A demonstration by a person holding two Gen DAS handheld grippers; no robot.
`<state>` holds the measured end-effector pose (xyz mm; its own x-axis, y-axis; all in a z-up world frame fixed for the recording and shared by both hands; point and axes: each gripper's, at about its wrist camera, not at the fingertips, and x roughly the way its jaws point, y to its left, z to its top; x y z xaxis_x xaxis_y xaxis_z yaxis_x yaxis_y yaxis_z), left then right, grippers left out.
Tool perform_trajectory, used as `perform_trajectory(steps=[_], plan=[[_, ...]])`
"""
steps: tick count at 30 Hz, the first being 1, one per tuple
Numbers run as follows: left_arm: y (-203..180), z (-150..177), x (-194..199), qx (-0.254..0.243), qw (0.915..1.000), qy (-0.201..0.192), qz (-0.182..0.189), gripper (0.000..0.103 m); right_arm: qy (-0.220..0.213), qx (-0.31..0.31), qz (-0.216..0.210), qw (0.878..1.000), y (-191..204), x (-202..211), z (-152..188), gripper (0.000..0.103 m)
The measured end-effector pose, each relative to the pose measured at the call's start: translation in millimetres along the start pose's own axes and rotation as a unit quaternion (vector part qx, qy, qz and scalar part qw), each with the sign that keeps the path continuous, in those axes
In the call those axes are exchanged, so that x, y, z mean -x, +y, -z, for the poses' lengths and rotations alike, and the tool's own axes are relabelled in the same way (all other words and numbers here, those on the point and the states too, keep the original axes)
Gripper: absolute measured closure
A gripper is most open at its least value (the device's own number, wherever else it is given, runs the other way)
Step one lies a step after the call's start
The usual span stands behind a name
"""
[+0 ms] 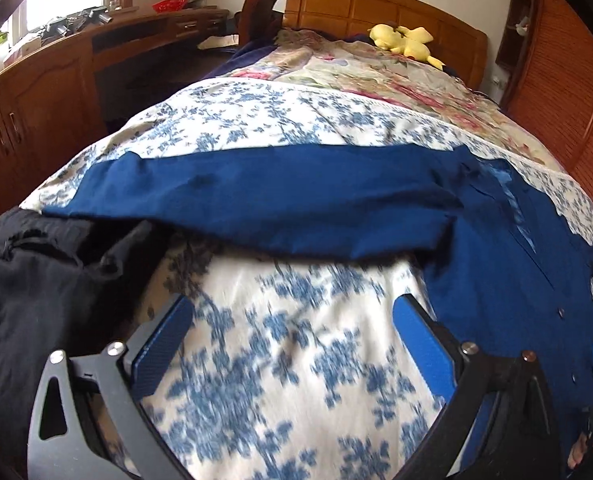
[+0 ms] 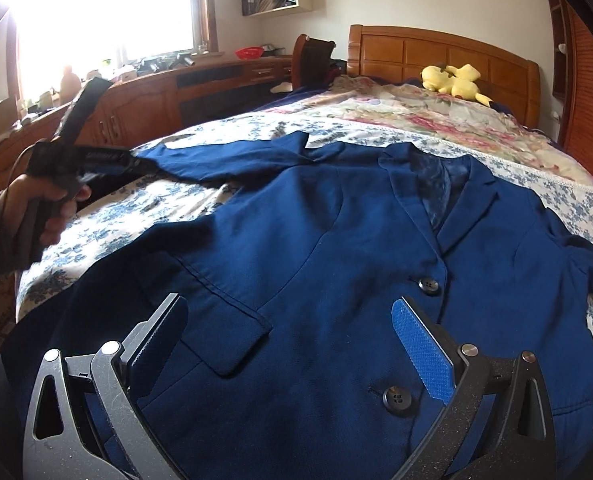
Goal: Fold large clothes
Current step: 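Move the left tool to the blazer sleeve nearest it and grasp it, then lift the held sleeve with the left tool and fold it across the blazer front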
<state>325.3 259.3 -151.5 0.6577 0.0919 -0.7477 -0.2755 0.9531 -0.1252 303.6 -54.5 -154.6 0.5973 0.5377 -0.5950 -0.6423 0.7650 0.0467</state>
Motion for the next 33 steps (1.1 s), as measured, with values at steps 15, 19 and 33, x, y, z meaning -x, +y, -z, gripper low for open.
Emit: perform_trajectory(steps=[15, 19, 33], plan=[[53, -36, -78, 0.143, 0.9888, 0.039, 0.021, 0.036, 0.003, -0.007, -0.004, 1.000, -5, -3, 1, 0.000], [55, -35, -87, 0.161, 0.9860, 0.040, 0.014, 0.066, 0.003, -0.010, -0.005, 1.000, -5, -3, 1, 0.000], [-42, -91, -13, 0.030, 0.9989, -0.031, 0.015, 0.103, -0.005, -0.023, -0.009, 1.000, -14, 8, 1, 0.000]])
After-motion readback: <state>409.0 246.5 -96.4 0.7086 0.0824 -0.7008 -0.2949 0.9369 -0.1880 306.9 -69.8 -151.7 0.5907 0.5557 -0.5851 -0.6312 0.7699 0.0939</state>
